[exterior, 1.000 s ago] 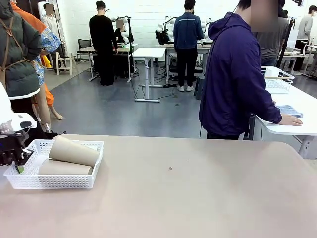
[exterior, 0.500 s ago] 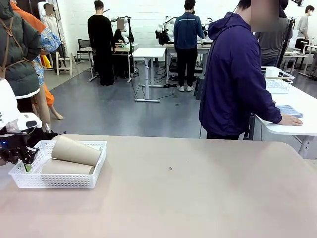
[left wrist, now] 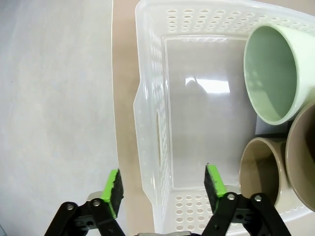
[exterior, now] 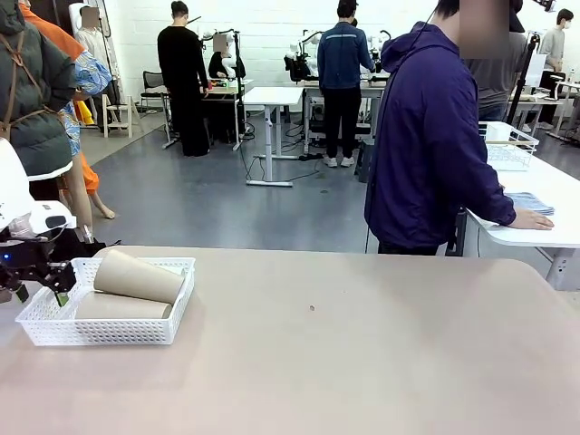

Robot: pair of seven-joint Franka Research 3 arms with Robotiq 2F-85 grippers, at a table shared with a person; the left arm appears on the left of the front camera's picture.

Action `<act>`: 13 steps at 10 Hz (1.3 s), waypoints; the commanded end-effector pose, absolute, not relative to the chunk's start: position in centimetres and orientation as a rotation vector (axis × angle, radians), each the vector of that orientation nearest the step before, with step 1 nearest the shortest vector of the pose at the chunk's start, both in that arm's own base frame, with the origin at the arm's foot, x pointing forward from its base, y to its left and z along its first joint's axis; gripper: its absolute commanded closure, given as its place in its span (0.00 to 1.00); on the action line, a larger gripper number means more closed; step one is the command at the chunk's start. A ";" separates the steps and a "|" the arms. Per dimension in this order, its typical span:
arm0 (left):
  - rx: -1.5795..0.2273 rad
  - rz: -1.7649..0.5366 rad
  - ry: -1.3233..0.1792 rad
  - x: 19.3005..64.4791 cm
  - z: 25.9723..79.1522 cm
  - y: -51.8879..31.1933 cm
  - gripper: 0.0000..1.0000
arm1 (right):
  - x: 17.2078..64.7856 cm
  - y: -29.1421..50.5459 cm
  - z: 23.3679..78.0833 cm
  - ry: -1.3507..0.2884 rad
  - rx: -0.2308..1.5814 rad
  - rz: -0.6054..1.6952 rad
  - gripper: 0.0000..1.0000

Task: Clean and organize the cups into the basket.
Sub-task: Move the Organizing basket back to the left side of the table.

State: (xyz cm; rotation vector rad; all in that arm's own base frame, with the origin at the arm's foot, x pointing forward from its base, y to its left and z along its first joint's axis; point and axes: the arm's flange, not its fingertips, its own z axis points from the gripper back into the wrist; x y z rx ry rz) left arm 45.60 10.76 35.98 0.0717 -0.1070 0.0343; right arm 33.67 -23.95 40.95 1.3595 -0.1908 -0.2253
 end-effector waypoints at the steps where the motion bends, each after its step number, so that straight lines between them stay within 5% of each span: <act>1: 0.050 0.013 -0.101 45.0 36.2 11.0 0.00 | 33.5 -23.5 41.1 -0.191 1.361 -0.218 0.00; 5: 0.066 0.019 -0.095 44.6 36.4 11.1 0.00 | 33.5 -23.5 41.1 -0.191 1.361 -0.218 0.00; 7: 0.029 0.212 -0.068 43.1 37.5 10.0 0.00 | 33.5 -23.5 41.1 -0.191 1.361 -0.218 0.00; 11: 0.078 0.304 -0.212 29.3 43.5 6.8 0.00 | 33.5 -23.5 41.1 -0.191 1.361 -0.218 0.00; 13: 0.087 0.316 -0.212 27.0 43.7 6.2 0.00 | 33.5 -23.5 41.1 -0.191 1.361 -0.218 0.00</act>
